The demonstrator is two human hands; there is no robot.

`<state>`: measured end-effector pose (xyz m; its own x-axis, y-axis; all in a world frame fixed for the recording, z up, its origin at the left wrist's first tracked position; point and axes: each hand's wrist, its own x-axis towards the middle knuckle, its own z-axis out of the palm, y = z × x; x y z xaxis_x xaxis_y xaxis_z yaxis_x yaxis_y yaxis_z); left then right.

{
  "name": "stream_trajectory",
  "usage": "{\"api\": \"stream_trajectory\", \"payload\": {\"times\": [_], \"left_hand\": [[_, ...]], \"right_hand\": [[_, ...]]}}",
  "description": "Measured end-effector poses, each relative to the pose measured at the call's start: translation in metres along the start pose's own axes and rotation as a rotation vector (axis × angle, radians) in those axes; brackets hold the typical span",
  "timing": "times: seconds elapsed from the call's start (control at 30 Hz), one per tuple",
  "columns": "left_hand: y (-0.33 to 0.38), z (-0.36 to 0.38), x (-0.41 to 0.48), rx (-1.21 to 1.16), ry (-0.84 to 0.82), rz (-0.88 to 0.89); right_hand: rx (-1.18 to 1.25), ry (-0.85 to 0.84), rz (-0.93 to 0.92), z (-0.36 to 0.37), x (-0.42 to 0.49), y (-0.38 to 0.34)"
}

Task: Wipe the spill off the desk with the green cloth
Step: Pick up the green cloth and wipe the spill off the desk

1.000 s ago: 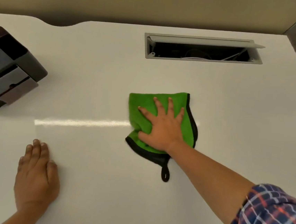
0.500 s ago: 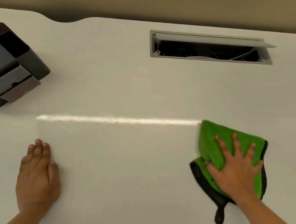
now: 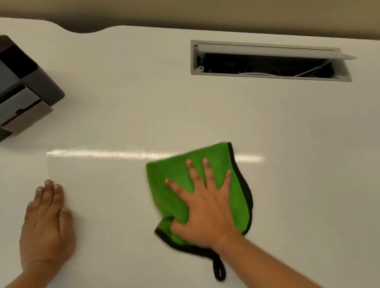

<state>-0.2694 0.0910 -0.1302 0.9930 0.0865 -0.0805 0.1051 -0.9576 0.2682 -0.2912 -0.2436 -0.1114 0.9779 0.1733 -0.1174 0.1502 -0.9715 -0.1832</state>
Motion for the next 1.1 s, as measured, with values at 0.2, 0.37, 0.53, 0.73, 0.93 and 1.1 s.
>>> {"api": "stream_trajectory", "payload": {"times": [0.2,0.37,0.53,0.73,0.93,1.1], "left_hand": [[-0.001,0.001,0.001,0.009,-0.015,-0.018],[0.003,-0.002,0.000,0.024,-0.010,-0.028],[0.008,-0.006,-0.001,0.028,0.009,-0.011],[0.006,-0.003,-0.001,0.027,0.017,0.008],[0.005,-0.004,-0.004,0.020,0.007,0.010],[0.007,-0.009,-0.004,-0.029,0.002,-0.002]], "right_hand": [[-0.019,-0.137,0.213,0.007,-0.140,0.045],[-0.040,-0.163,0.700,-0.016,-0.160,0.143],[-0.003,0.002,0.863,-0.034,-0.044,0.185],[-0.018,0.067,0.638,-0.045,0.123,0.173],[-0.073,-0.019,0.191,-0.030,0.135,0.052],[-0.051,-0.079,-0.179,0.005,0.029,-0.022]]}}
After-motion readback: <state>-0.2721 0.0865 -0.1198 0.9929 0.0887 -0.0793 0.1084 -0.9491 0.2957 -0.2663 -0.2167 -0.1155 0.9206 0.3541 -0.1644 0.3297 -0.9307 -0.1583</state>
